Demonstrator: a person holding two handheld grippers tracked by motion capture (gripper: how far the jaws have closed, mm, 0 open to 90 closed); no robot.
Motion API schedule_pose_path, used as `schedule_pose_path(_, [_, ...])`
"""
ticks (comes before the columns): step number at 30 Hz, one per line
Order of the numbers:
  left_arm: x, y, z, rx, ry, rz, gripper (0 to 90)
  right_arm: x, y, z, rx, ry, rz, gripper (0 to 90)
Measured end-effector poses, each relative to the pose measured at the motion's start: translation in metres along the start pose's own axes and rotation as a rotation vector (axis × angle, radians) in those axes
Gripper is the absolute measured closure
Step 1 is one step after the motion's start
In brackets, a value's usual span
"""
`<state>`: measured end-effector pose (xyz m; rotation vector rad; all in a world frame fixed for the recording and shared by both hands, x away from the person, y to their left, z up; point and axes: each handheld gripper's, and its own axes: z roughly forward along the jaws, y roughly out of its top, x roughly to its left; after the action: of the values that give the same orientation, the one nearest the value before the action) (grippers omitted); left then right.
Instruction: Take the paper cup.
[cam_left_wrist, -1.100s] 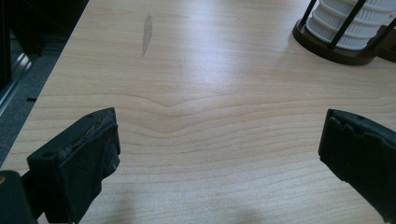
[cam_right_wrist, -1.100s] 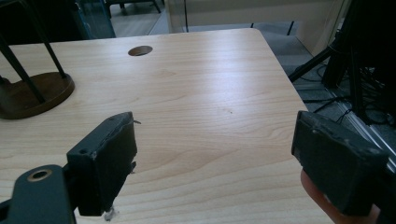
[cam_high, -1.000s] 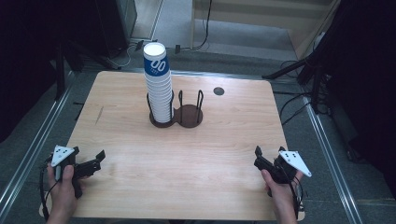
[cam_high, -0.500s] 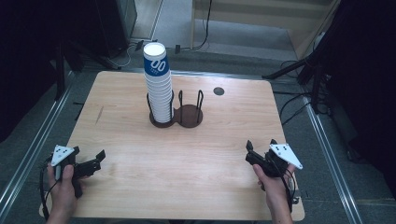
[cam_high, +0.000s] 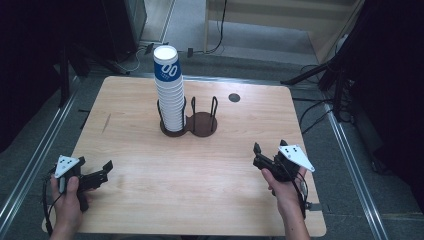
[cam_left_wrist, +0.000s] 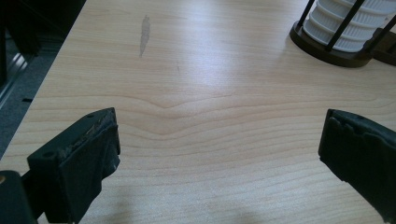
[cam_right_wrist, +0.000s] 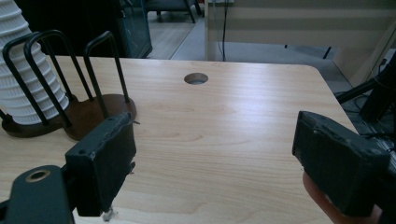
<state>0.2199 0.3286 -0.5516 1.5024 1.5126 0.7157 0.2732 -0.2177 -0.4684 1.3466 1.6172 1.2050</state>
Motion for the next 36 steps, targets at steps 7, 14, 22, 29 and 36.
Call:
schedule_pose_path(7, [0.001, 0.000, 0.000, 0.000, -0.001, -0.003, 0.0, 0.011, 0.010, 0.006, -0.003, 0.019, -0.011, 13.2])
schedule_pose_path(14, [0.001, 0.000, 0.000, 0.002, 0.001, -0.011, 0.0, 0.022, 0.020, 0.010, -0.018, 0.037, -0.023, 13.2])
schedule_pose_path(22, [0.001, 0.000, 0.001, 0.003, 0.004, -0.012, 0.0, 0.034, 0.028, 0.016, -0.020, 0.055, -0.036, 13.2])
schedule_pose_path(29, [0.001, 0.001, 0.001, 0.002, 0.005, -0.017, 0.0, 0.045, 0.035, 0.023, -0.024, 0.071, -0.046, 12.9])
schedule_pose_path(36, [0.001, 0.001, 0.001, 0.001, 0.007, -0.017, 0.0, 0.052, 0.043, 0.028, -0.025, 0.081, -0.043, 12.3])
